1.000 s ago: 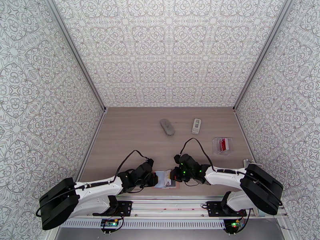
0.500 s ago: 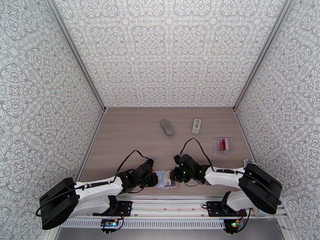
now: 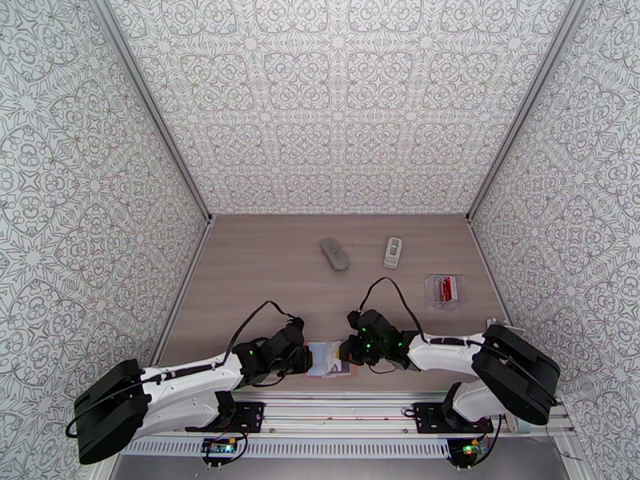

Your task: Put the credit cards into the card holder

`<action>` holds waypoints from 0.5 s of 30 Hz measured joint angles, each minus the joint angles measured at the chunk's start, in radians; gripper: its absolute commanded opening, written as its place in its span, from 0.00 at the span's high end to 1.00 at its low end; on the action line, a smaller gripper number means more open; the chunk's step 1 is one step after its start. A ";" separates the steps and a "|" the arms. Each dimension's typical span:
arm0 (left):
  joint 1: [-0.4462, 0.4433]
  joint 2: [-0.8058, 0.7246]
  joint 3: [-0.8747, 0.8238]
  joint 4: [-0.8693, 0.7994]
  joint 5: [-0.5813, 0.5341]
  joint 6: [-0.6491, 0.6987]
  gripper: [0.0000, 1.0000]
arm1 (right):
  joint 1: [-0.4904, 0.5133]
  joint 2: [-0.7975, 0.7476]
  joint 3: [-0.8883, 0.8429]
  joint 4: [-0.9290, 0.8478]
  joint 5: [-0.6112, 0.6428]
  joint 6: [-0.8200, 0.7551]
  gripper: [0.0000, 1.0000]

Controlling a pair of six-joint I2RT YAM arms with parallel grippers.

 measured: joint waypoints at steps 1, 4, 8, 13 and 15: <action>0.000 0.002 0.000 0.000 0.000 0.000 0.91 | 0.000 0.002 0.000 0.002 -0.001 0.000 1.00; 0.000 0.012 0.005 0.001 0.000 0.000 0.91 | 0.000 0.004 0.000 0.006 -0.002 0.000 1.00; -0.001 0.018 0.009 -0.002 0.000 0.000 0.95 | 0.000 0.004 0.000 0.008 -0.003 0.005 1.00; -0.003 0.018 0.009 -0.003 -0.003 0.000 0.97 | 0.000 0.008 -0.002 0.015 -0.004 0.014 1.00; -0.004 0.018 0.013 -0.012 -0.008 -0.001 0.96 | 0.000 0.013 -0.002 0.019 -0.004 0.015 1.00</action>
